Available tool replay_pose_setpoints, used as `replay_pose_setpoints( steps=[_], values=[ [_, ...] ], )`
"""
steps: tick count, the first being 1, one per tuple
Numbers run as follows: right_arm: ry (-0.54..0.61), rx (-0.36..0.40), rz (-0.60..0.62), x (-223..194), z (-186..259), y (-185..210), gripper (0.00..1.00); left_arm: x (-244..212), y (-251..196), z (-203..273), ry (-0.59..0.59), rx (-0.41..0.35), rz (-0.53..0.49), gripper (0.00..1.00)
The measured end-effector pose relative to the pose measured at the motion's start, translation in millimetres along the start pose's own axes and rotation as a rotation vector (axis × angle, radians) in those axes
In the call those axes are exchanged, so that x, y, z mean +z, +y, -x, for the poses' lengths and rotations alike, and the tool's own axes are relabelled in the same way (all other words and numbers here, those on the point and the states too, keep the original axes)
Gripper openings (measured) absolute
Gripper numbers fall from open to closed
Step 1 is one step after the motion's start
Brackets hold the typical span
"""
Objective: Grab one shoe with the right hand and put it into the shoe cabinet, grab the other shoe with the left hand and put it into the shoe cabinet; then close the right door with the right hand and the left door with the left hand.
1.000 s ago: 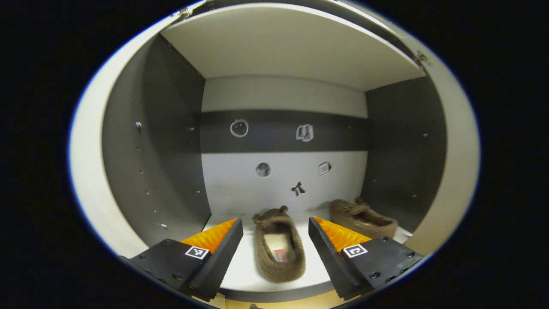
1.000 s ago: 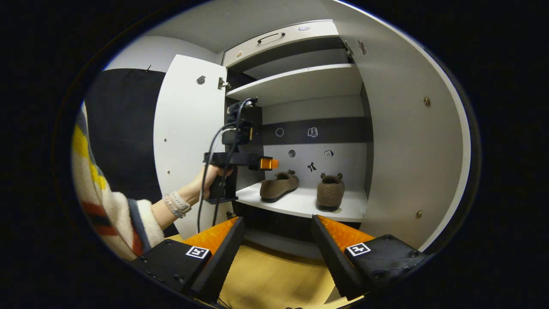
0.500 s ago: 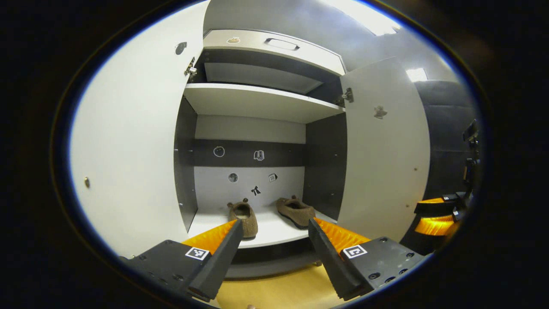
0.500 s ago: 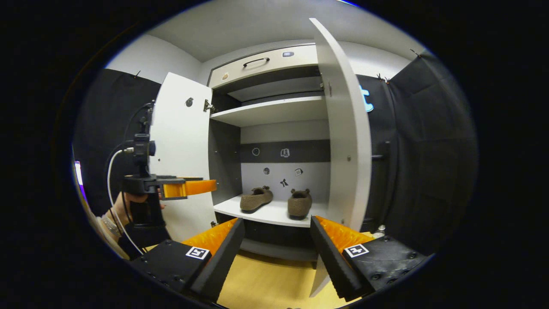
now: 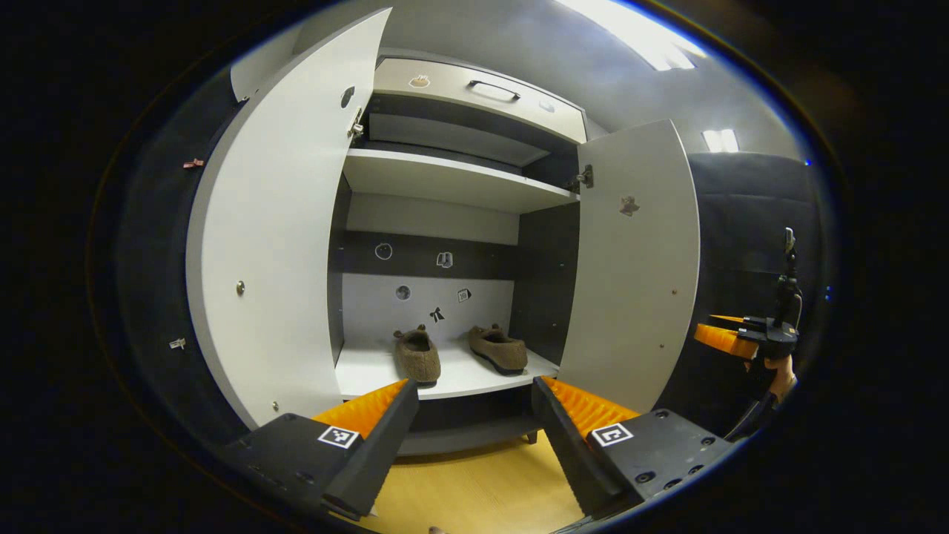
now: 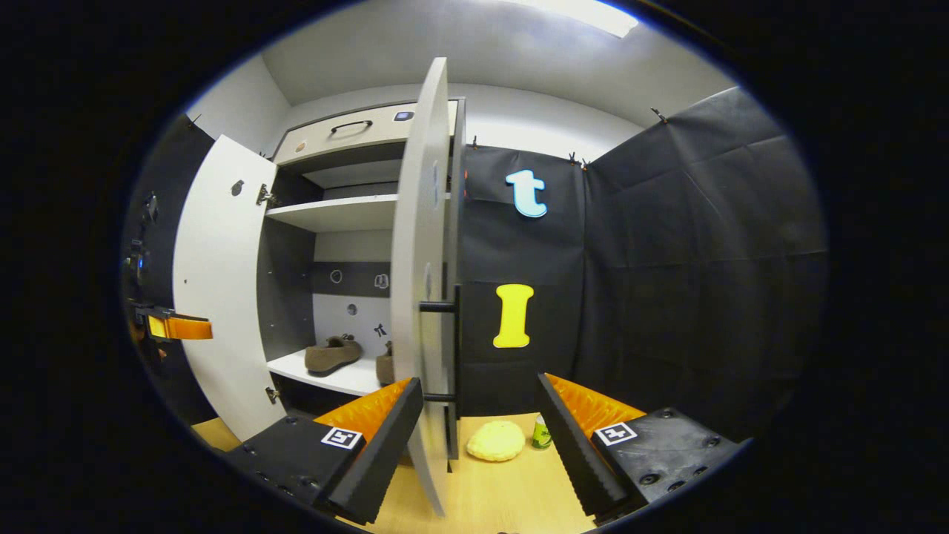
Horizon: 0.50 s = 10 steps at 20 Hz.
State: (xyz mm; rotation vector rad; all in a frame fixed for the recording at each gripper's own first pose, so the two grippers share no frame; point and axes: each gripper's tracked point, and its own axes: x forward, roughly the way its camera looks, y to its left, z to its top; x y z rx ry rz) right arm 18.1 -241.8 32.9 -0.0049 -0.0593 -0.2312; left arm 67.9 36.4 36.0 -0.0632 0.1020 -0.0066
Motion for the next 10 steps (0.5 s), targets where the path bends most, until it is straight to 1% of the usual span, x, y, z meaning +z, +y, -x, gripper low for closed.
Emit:
replay_pose_setpoints(
  steps=[2, 4, 5, 6, 7, 8, 9, 10],
  values=[
    [0.003, 0.021, -0.012, -1, -13, -2, 0.97, 4, 0, 0, -0.013, 0.007, 0.010, 0.96],
    [0.005, 0.069, -0.033, -1, -24, 8, 0.98, 6, 4, 0, -0.021, 0.029, 0.022, 0.96],
    [0.004, 0.102, -0.040, -1, -27, 17, 0.92, 7, 7, -1, -0.024, 0.041, 0.029, 0.96],
    [0.003, 0.110, -0.029, -4, -33, 18, 0.98, 7, 10, -1, -0.026, 0.054, 0.037, 0.96],
    [0.006, 0.124, -0.032, -3, -34, 19, 1.00, 7, 13, -1, -0.026, 0.066, 0.046, 0.97],
    [0.012, 0.139, -0.047, -3, -36, 23, 0.95, 8, 14, -1, -0.031, 0.073, 0.056, 0.96],
    [0.017, 0.153, -0.061, -3, -35, 27, 0.95, 10, 14, -2, -0.032, 0.075, 0.063, 0.95],
    [0.017, 0.166, -0.066, -4, -35, 32, 1.00, 11, 15, -2, -0.034, 0.076, 0.066, 0.95]
  ],
)
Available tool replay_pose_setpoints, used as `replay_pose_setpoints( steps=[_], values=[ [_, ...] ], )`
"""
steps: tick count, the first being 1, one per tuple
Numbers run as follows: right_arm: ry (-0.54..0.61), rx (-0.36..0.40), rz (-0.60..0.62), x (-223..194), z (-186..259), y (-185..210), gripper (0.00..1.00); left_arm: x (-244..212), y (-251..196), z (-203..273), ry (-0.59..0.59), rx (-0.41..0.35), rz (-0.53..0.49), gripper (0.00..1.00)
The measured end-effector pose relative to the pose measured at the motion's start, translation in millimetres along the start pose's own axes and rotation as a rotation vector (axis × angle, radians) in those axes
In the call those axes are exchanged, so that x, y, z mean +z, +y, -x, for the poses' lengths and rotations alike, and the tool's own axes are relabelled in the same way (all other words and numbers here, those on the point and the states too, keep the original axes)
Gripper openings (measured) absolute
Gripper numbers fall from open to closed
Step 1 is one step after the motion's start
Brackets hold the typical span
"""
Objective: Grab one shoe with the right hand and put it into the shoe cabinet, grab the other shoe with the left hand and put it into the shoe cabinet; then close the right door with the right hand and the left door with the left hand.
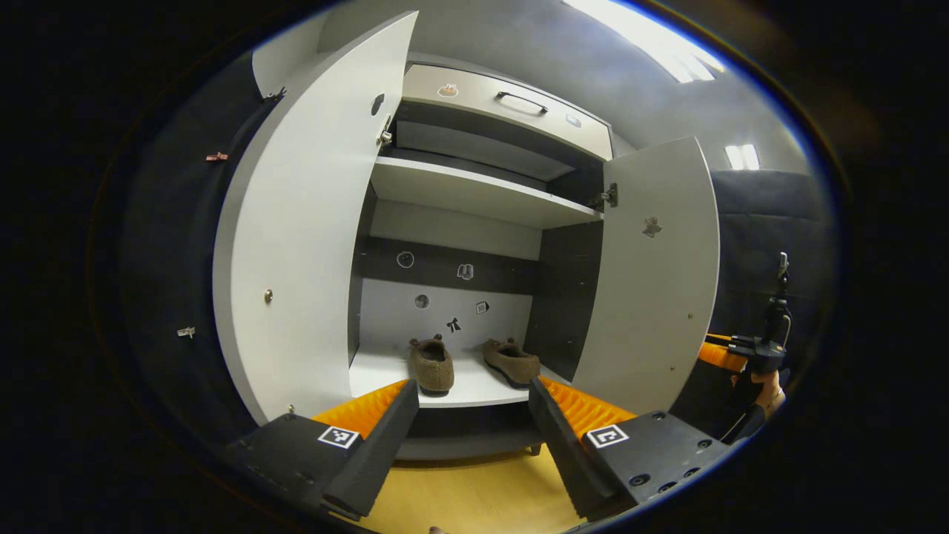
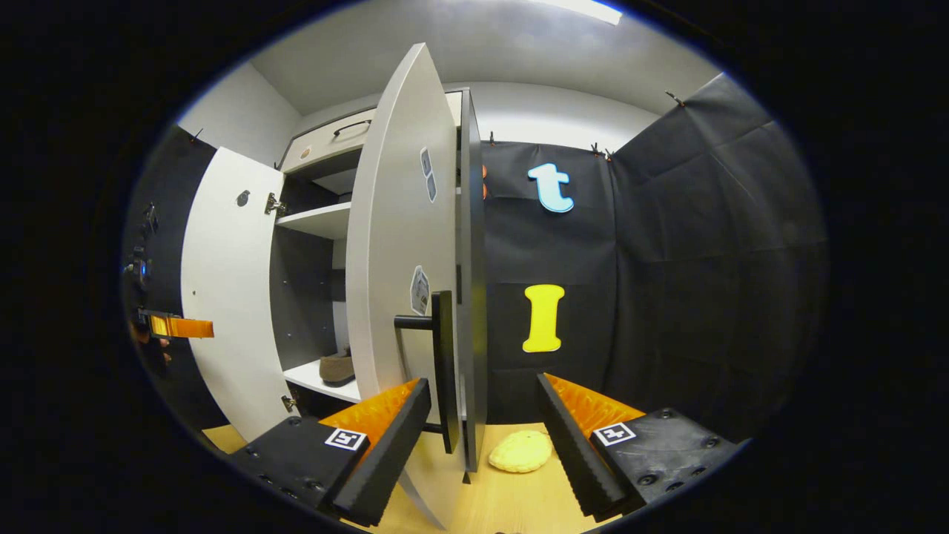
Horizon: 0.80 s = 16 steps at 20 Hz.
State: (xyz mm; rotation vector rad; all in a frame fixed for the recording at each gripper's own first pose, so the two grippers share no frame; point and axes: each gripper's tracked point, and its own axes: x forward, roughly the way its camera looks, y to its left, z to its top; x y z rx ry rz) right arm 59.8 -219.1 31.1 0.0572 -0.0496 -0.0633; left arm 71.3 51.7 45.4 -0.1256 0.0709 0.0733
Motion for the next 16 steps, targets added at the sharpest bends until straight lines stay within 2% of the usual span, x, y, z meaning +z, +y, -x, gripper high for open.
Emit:
replay_pose_setpoints(
  steps=[1, 2, 3, 4, 5, 7, 11, 14, 16],
  values=[
    [0.001, 0.016, -0.001, -1, 0, 7, 1.00, 2, 0, 0, -0.002, 0.002, -0.003, 0.95],
    [0.001, 0.035, -0.005, -2, -2, 15, 0.95, 3, 1, 0, -0.002, 0.009, -0.013, 0.95],
    [0.003, 0.057, -0.013, -3, -5, 26, 0.95, 4, 3, 1, -0.001, 0.019, -0.024, 0.95],
    [0.006, 0.082, -0.022, -5, -8, 38, 1.00, 5, 5, 2, 0.000, 0.025, -0.035, 0.95],
    [0.009, 0.105, -0.030, -6, -18, 47, 0.95, 6, 5, 5, -0.001, 0.027, -0.042, 0.95],
    [0.011, 0.146, -0.032, -9, -28, 73, 0.95, 7, 9, 12, -0.001, 0.034, -0.052, 0.95],
    [0.018, 0.201, -0.031, -13, -52, 113, 0.95, 7, 25, 38, 0.005, 0.083, -0.068, 0.95],
    [0.028, 0.276, -0.081, -14, -62, 149, 0.95, 6, 40, 59, 0.014, 0.136, -0.084, 0.95],
    [0.028, 0.291, -0.080, -14, -66, 159, 0.95, 6, 53, 71, 0.013, 0.172, -0.082, 0.95]
  ],
)
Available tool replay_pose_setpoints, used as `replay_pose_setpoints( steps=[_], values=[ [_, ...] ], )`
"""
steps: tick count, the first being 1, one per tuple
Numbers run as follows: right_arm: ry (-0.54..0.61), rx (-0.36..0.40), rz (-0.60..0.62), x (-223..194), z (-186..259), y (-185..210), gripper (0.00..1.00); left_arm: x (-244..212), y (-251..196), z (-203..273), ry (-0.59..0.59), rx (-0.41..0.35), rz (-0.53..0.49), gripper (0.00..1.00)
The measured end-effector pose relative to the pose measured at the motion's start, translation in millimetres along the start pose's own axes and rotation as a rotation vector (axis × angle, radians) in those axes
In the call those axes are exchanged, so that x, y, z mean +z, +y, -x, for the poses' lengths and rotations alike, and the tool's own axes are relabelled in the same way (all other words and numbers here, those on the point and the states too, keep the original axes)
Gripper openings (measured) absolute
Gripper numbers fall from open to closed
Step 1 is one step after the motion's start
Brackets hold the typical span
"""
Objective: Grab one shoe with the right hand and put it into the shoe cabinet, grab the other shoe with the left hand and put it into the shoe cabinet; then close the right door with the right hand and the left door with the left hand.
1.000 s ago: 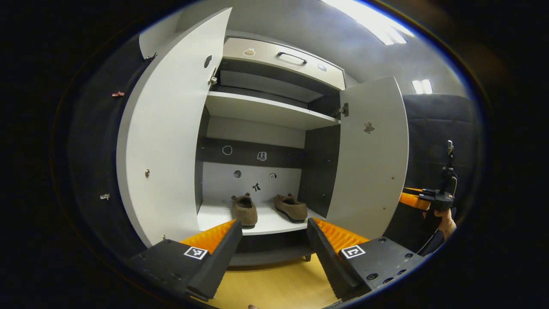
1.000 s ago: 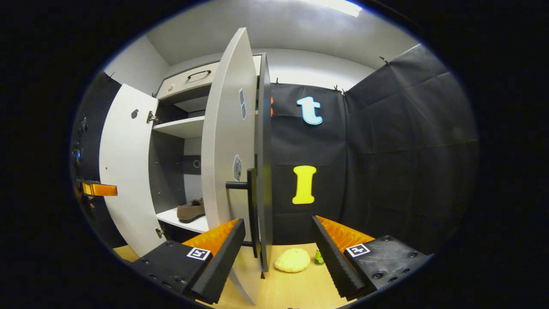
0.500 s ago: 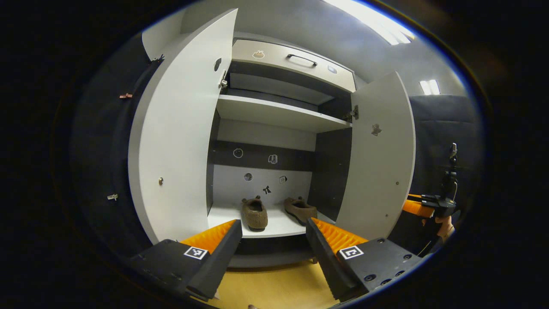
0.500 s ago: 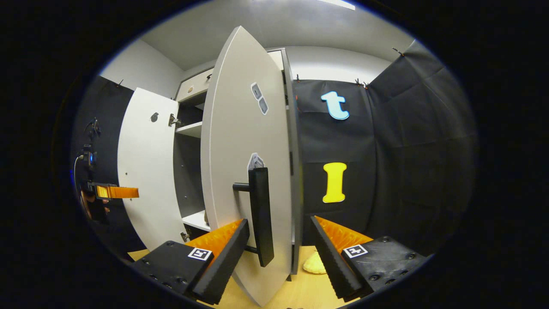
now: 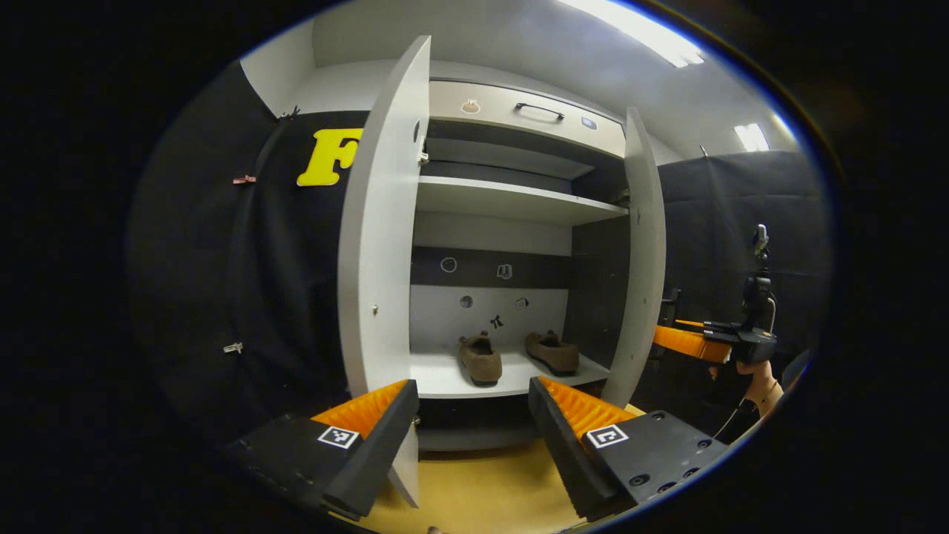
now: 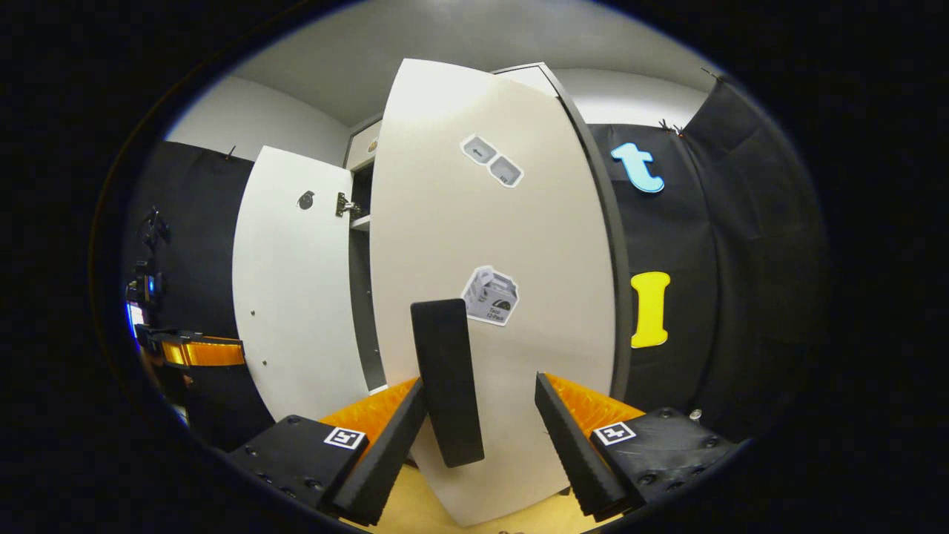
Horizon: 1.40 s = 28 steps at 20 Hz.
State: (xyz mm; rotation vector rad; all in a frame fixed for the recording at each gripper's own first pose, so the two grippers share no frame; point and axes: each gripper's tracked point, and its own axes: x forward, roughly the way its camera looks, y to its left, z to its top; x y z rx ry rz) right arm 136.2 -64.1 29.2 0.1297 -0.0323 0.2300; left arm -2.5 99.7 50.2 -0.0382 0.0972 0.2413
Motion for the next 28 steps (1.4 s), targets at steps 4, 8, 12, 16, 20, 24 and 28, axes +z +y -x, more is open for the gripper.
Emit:
replay_pose_setpoints(
  steps=[4, 8, 12, 16, 20, 24, 28],
  values=[
    [0.021, 0.013, 0.010, -7, 1, 11, 0.96, 2, 36, 25, -0.015, 0.074, 0.021, 0.95],
    [0.038, -0.008, 0.013, -15, 13, 19, 0.96, -2, 86, 45, -0.011, 0.146, -0.007, 0.95],
    [0.043, -0.053, 0.006, -19, 27, 32, 0.96, 3, 123, 33, -0.024, 0.123, -0.031, 0.95],
    [0.041, -0.113, 0.030, -16, 48, 44, 0.96, 7, 140, -6, -0.019, 0.044, -0.020, 0.95],
    [0.053, -0.198, 0.075, -16, 74, 41, 0.95, 4, 133, -21, -0.020, -0.061, 0.040, 0.95],
    [0.060, -0.251, 0.065, -14, 90, 36, 0.96, 3, 128, -19, -0.020, -0.105, 0.013, 0.95],
    [0.059, -0.257, 0.061, -14, 93, 37, 0.95, 6, 109, -28, -0.005, -0.137, -0.049, 0.94]
  ],
)
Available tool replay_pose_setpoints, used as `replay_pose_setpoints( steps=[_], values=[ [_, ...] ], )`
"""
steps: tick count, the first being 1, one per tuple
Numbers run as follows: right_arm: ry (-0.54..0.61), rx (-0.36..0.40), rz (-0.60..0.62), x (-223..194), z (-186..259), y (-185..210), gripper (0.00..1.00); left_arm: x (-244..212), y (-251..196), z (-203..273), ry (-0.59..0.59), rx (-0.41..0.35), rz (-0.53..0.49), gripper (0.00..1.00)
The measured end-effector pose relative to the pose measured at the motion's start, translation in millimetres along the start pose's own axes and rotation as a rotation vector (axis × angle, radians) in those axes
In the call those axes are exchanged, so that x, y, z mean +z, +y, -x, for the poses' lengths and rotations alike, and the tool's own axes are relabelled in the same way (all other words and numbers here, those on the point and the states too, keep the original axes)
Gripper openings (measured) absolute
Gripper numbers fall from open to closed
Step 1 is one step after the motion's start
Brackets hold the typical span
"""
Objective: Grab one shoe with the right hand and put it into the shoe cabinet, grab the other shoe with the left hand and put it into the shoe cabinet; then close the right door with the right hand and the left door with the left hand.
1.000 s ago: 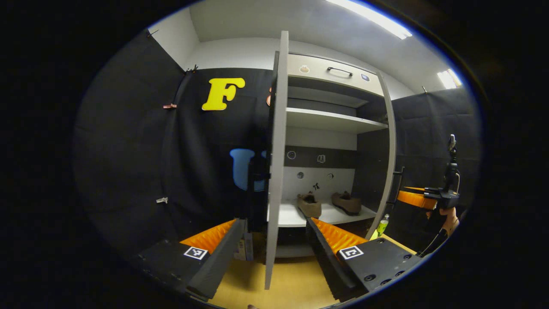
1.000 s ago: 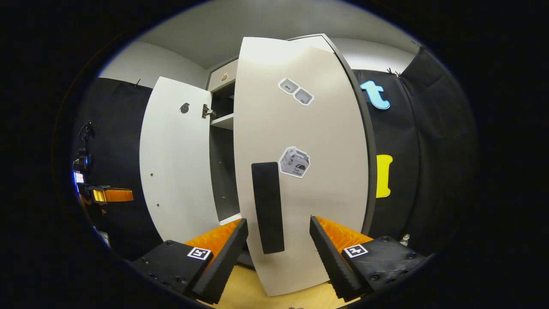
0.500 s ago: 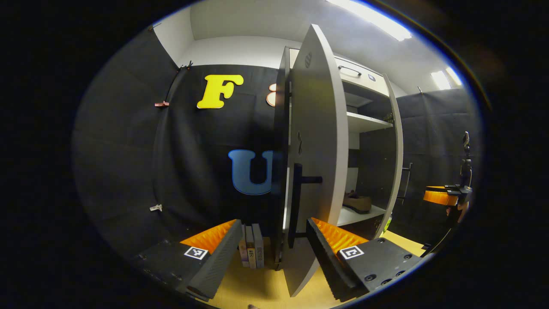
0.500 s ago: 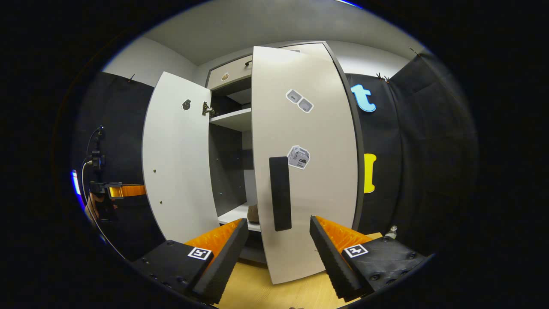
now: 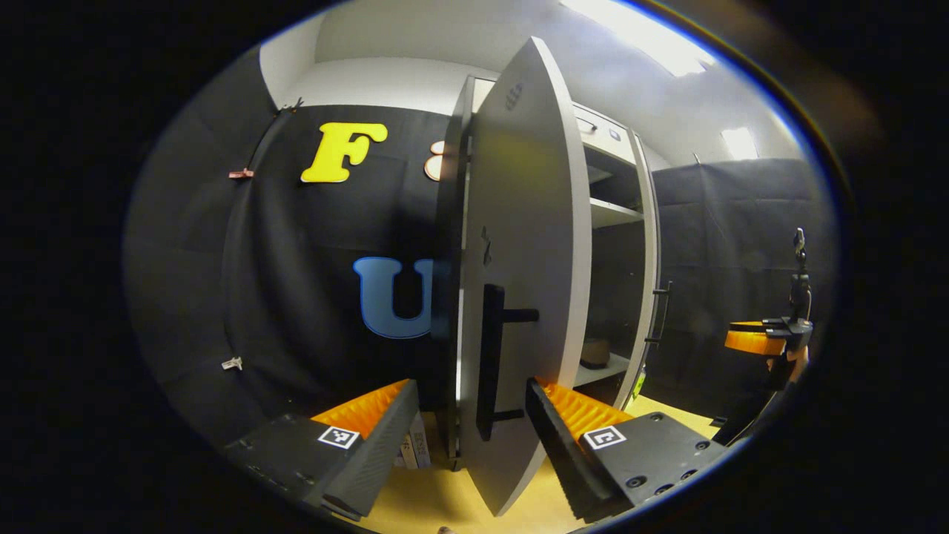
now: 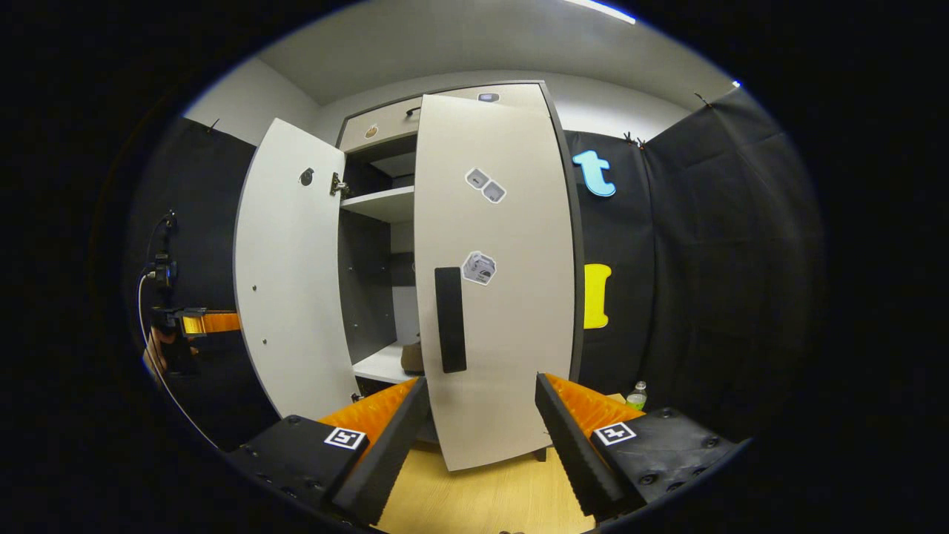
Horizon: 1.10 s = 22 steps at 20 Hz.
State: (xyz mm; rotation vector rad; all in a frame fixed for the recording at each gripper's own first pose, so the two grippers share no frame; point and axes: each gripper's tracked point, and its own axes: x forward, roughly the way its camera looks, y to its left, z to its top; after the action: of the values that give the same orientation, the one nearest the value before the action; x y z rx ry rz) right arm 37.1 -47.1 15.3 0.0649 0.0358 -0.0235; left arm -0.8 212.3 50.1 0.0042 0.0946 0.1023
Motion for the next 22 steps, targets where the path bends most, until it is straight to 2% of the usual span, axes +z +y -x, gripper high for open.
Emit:
replay_pose_setpoints(
  steps=[4, 8, 15, 18, 21, 22],
  values=[
    [0.012, 0.018, -0.005, -5, -4, -6, 0.95, -2, -32, -13, -0.002, -0.053, 0.034, 0.94],
    [0.017, 0.027, -0.007, -5, -13, -21, 0.95, 2, -44, -29, -0.013, -0.033, 0.027, 0.93],
    [0.029, 0.062, -0.026, -9, -32, -46, 0.96, -1, -93, -71, -0.020, -0.097, 0.106, 0.94],
    [0.036, 0.067, -0.027, -9, -33, -61, 0.96, -1, -126, -98, -0.009, -0.145, 0.094, 0.95],
    [0.036, 0.071, -0.038, -8, -34, -76, 0.96, 4, -146, -119, -0.020, -0.144, 0.063, 0.97],
    [0.034, 0.072, -0.042, -7, -33, -80, 0.95, 5, -151, -123, -0.021, -0.144, 0.057, 0.95]
  ],
)
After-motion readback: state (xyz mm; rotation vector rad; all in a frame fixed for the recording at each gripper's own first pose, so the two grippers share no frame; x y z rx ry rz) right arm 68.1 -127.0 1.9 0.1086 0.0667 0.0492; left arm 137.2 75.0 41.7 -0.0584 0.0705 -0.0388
